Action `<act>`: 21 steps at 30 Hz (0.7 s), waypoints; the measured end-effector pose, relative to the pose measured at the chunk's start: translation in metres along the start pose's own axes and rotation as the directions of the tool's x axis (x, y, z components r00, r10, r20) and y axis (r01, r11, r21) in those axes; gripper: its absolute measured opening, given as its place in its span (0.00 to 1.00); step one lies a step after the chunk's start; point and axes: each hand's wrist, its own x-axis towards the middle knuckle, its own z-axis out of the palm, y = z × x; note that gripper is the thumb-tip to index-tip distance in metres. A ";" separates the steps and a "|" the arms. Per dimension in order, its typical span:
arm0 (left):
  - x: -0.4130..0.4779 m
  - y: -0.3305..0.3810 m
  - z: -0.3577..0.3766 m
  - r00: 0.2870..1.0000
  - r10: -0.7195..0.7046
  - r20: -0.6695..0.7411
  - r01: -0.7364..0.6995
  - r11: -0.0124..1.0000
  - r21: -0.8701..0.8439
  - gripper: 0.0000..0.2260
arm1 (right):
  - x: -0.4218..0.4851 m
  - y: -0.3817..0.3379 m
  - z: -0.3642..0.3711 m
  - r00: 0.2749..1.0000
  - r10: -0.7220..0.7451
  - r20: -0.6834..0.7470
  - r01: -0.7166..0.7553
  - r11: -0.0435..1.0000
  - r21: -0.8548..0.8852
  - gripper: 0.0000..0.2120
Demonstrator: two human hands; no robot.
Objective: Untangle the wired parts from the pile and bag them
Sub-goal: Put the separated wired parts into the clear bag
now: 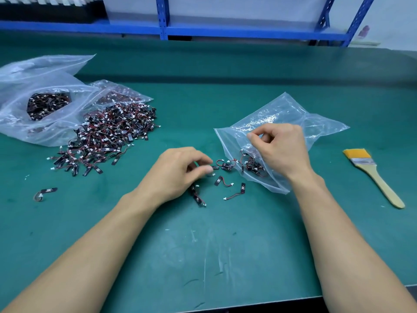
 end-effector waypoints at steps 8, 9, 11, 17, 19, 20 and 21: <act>-0.005 -0.036 -0.025 0.962 -0.009 0.271 0.003 1.000 0.023 0.43 | 0.001 0.000 0.000 1.000 0.000 -0.004 0.000 1.000 -0.029 0.05; -0.002 -0.036 -0.021 0.959 -0.005 0.282 -0.013 0.998 0.062 0.45 | 0.001 0.000 0.000 1.000 0.000 -0.004 0.000 1.000 -0.031 0.05; 0.005 -0.030 -0.010 0.952 0.019 0.305 -0.048 0.995 0.089 0.45 | 0.000 0.000 0.000 1.000 -0.006 -0.005 0.006 0.999 -0.033 0.05; 0.034 -0.004 0.024 0.944 0.043 0.327 -0.066 0.996 0.062 0.30 | 0.000 -0.001 0.002 1.000 -0.021 0.001 0.021 0.999 -0.047 0.06; 0.038 0.000 0.029 0.955 0.078 0.284 -0.083 0.997 0.005 0.18 | 0.000 0.000 0.002 1.000 -0.012 0.008 0.012 0.999 -0.033 0.06; 0.038 0.000 0.029 0.960 0.090 0.266 -0.092 0.996 -0.006 0.14 | 0.000 0.000 0.001 1.000 -0.005 0.007 0.005 1.000 -0.026 0.06; 0.037 -0.001 0.029 0.962 0.092 0.256 -0.095 0.995 -0.002 0.12 | 0.000 0.001 0.001 1.000 0.001 0.005 -0.001 1.000 -0.022 0.06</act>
